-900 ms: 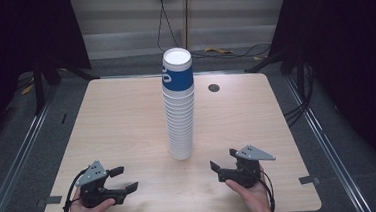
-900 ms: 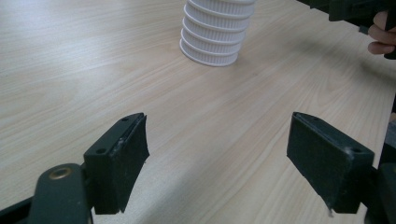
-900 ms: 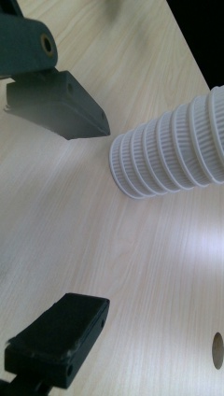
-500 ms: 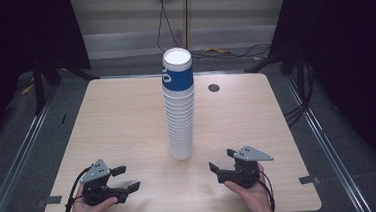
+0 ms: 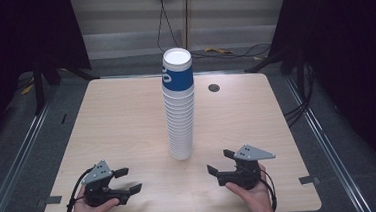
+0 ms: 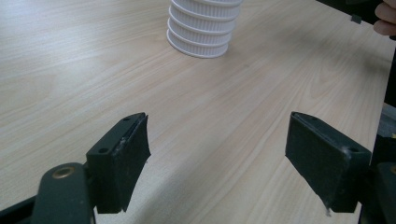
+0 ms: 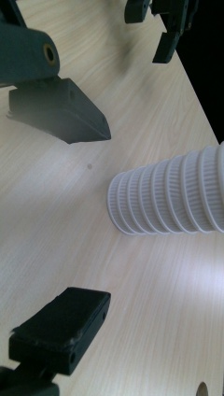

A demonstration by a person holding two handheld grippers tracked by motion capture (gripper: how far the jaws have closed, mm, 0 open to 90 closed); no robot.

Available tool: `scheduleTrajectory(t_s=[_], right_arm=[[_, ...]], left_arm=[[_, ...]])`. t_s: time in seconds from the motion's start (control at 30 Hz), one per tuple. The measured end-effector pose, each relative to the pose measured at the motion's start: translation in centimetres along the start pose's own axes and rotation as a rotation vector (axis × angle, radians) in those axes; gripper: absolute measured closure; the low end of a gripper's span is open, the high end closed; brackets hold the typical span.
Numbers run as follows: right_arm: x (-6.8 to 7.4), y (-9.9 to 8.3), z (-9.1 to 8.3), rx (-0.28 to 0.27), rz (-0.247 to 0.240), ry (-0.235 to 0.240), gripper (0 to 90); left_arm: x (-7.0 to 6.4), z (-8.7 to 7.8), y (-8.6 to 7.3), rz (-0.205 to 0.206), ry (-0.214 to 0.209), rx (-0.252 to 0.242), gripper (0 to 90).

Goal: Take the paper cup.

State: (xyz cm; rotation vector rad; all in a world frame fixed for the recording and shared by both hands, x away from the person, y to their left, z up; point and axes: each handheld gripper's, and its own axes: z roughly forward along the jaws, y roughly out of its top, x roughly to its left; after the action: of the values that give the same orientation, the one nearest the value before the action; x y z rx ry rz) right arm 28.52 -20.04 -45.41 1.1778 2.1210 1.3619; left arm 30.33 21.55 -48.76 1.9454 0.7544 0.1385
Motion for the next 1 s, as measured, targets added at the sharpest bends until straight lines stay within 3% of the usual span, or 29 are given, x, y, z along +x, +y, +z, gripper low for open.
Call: scheduleTrajectory(t_s=[0.1,0.4,0.6,0.7,0.87,1.0], right_arm=[[-0.1,0.6,-0.3,0.012,-0.024,-0.018,21.4],[0.0,2.5,-1.1,-0.024,-0.029,-0.017,25.1],[0.5,4.5,-1.4,-0.051,-0.056,0.012,24.6],[0.8,6.0,-1.8,-0.077,-0.068,0.036,23.9],[0.8,7.0,-1.9,-0.090,-0.070,0.053,23.4],[1.0,8.2,-1.9,-0.102,-0.074,0.079,23.3]], left_arm=[[0.1,-0.2,0.1,0.004,0.002,-0.009,20.9],[-0.1,-0.3,-0.2,0.004,0.009,-0.007,21.3],[-0.6,-0.2,-0.2,0.024,0.006,-0.008,22.2],[-0.7,-0.3,-0.2,0.019,-0.007,-0.048,26.8],[-0.8,-0.1,-0.2,0.019,-0.019,-0.047,22.8],[-0.7,0.1,-0.2,0.026,-0.015,-0.017,21.0]])
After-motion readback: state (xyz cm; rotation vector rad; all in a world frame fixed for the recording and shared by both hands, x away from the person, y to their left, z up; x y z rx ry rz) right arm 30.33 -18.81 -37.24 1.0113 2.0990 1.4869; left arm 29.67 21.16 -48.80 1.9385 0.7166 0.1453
